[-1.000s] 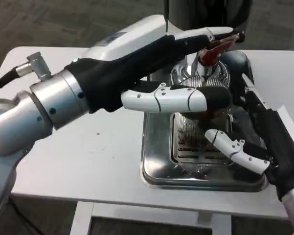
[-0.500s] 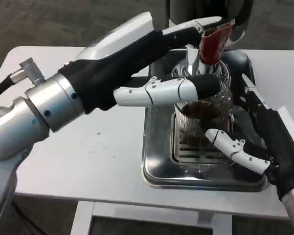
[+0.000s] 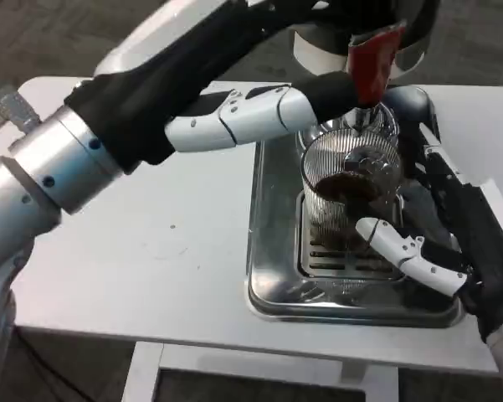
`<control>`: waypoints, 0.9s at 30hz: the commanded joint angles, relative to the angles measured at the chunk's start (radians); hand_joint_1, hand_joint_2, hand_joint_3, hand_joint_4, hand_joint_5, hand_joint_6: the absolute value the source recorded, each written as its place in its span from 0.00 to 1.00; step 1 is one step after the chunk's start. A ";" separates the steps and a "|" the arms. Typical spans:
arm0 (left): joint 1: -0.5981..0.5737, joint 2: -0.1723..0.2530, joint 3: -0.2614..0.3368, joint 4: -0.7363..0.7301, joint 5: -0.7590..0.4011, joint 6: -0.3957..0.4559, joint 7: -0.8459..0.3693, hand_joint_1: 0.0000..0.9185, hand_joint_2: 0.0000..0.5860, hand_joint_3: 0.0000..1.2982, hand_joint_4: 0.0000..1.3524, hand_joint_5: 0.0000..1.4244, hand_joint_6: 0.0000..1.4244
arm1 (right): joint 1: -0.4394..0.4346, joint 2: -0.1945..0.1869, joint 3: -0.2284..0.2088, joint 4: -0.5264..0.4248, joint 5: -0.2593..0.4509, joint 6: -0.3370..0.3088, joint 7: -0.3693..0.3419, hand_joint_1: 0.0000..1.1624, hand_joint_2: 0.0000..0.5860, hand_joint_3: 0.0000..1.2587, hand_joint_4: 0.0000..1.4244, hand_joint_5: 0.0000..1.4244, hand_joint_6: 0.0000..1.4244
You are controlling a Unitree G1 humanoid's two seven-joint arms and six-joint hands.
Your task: Grasp the cup under the faucet to collect the drink, then remove the cup.
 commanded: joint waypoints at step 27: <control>0.609 0.014 0.289 -0.239 -0.002 -0.014 0.082 0.00 0.15 0.14 0.11 0.19 0.16 | 0.064 -0.029 -0.020 -0.041 0.059 -0.015 0.006 0.48 0.44 0.03 0.04 0.11 0.19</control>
